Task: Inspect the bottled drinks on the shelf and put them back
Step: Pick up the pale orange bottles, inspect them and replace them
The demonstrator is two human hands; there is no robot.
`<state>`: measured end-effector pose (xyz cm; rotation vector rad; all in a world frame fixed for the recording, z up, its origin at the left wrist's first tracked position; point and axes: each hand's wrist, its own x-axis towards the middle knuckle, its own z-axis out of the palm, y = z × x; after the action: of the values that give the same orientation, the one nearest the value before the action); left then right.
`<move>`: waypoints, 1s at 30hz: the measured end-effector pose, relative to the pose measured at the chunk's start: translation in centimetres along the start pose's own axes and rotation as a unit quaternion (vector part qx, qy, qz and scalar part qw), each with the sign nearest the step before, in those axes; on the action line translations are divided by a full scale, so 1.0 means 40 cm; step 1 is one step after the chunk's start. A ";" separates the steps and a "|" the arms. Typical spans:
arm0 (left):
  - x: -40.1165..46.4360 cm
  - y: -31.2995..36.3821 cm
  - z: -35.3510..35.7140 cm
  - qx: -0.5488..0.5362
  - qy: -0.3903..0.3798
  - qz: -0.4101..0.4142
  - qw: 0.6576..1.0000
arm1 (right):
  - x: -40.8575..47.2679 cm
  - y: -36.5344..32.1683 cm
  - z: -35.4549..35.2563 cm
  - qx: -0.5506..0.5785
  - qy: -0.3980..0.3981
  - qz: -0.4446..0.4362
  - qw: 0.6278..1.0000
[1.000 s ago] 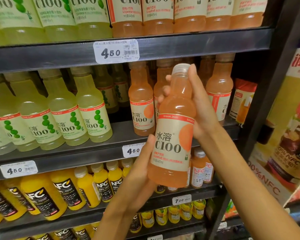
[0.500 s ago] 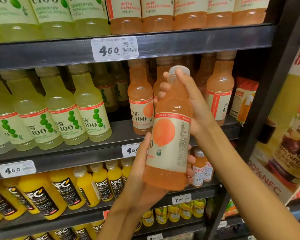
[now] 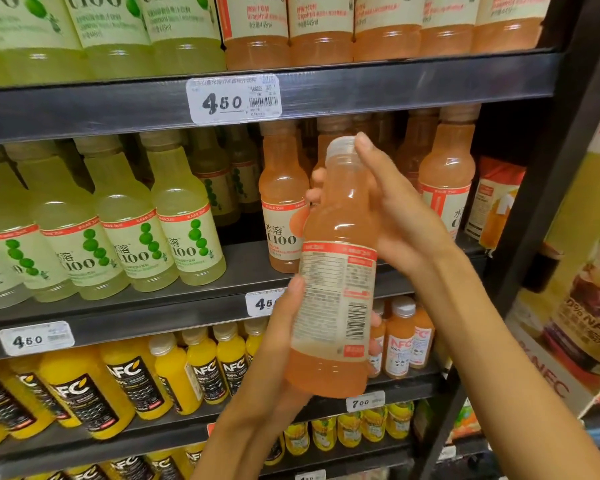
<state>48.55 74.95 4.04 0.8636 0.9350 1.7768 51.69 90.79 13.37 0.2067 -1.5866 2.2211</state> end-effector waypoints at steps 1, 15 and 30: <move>0.001 0.000 0.002 -0.048 -0.031 -0.016 0.998 | 0.002 0.005 0.003 0.051 -0.014 0.011 0.999; 0.025 -0.022 -0.016 0.154 0.071 0.071 0.983 | -0.015 -0.028 0.008 -0.110 0.102 -0.074 0.986; 0.025 -0.021 -0.035 0.205 0.102 0.058 0.972 | -0.021 -0.020 -0.007 -0.045 0.047 -0.074 0.995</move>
<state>47.37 75.80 2.81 1.0208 1.4474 1.8275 52.79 91.07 13.68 0.1842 -1.5633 2.0135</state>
